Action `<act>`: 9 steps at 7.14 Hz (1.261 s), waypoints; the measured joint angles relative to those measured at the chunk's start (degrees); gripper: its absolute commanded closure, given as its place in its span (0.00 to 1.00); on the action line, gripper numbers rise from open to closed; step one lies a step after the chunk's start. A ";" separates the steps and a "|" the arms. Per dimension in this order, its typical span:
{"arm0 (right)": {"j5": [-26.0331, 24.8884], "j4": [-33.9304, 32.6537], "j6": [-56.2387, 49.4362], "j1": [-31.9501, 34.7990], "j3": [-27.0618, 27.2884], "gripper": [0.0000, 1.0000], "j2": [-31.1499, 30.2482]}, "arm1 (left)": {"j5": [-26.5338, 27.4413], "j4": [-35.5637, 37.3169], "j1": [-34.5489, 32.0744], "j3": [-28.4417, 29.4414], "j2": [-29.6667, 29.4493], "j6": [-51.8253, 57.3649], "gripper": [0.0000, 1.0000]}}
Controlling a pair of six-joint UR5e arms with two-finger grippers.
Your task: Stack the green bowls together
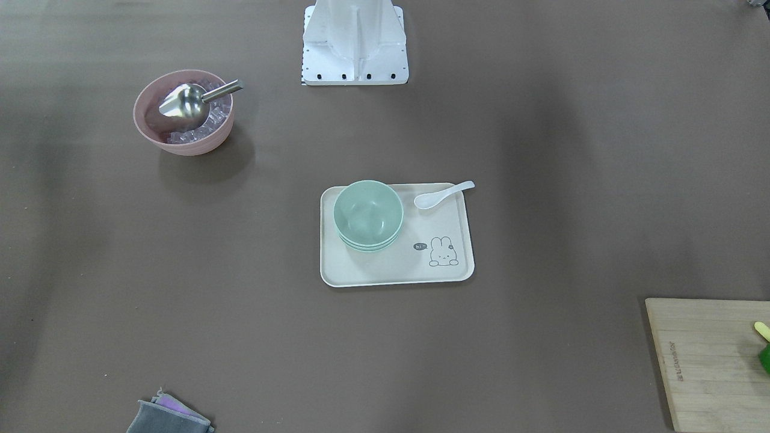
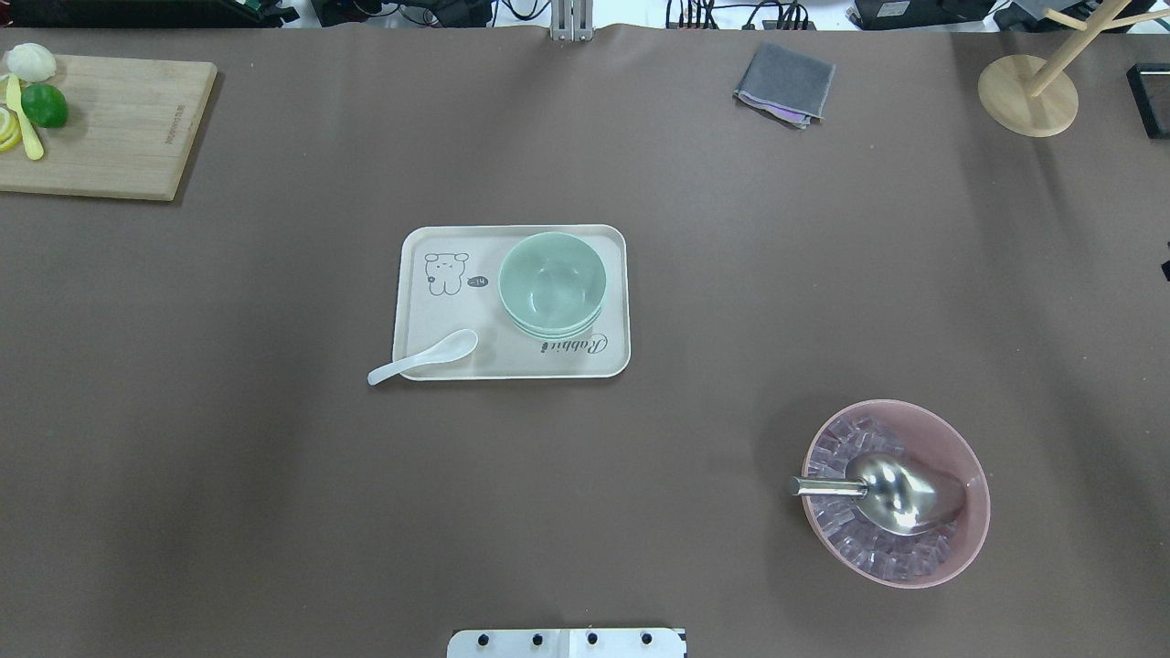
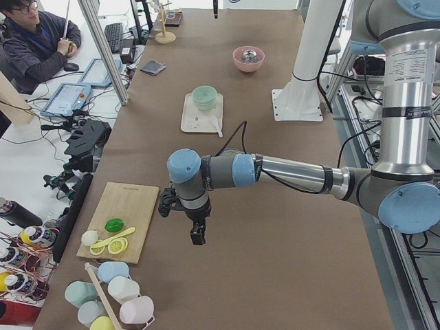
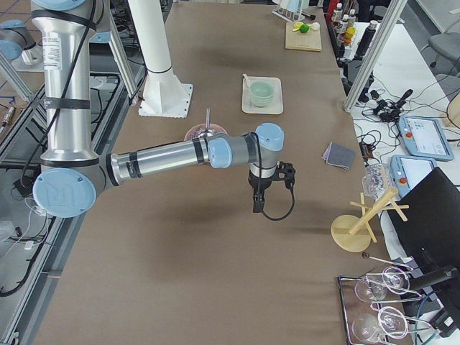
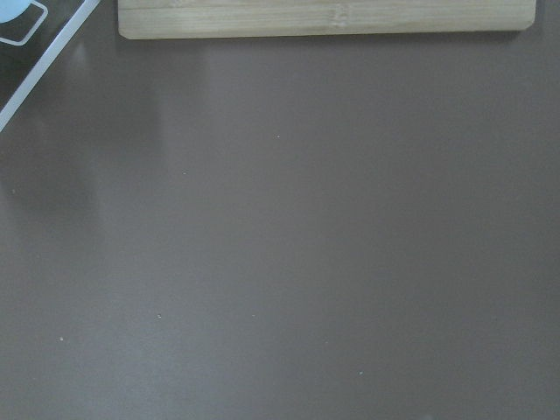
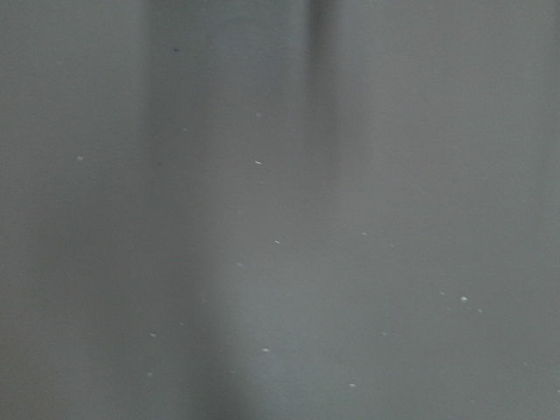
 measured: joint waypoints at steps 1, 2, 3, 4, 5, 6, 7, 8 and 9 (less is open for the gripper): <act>0.32 0.00 -3.87 2.70 0.11 0.00 -1.93 | -2.52 -0.07 -0.02 -0.05 0.38 -2.25 0.02; 0.62 -0.04 -6.44 4.69 0.26 0.00 -3.16 | -4.29 -0.30 -0.02 -0.42 0.43 -4.82 0.02; 0.87 -0.07 -7.58 5.99 0.53 0.00 -3.87 | -4.76 -0.97 0.06 -0.70 0.15 -6.00 0.02; 0.98 -0.07 -7.98 6.68 0.78 0.00 -4.22 | -4.30 -2.81 0.18 -0.68 -0.17 -6.37 0.02; 1.02 -0.08 -8.08 6.94 0.90 0.00 -4.38 | -3.39 -6.00 0.28 -0.47 -0.13 -6.48 0.02; 1.03 -0.08 -8.10 7.02 0.97 0.00 -4.42 | -2.41 -9.33 0.35 -0.26 0.24 -6.51 0.02; 1.04 -0.08 -8.11 7.04 0.99 0.00 -4.44 | -1.98 -11.02 0.38 -0.09 0.65 -6.52 0.02; 1.04 -0.08 -8.11 7.07 0.98 0.00 -4.45 | -1.80 -11.67 0.40 0.04 1.00 -6.52 0.02; 1.06 -0.08 -8.11 7.07 0.96 0.00 -4.46 | -1.71 -11.89 0.40 0.11 1.18 -6.53 0.02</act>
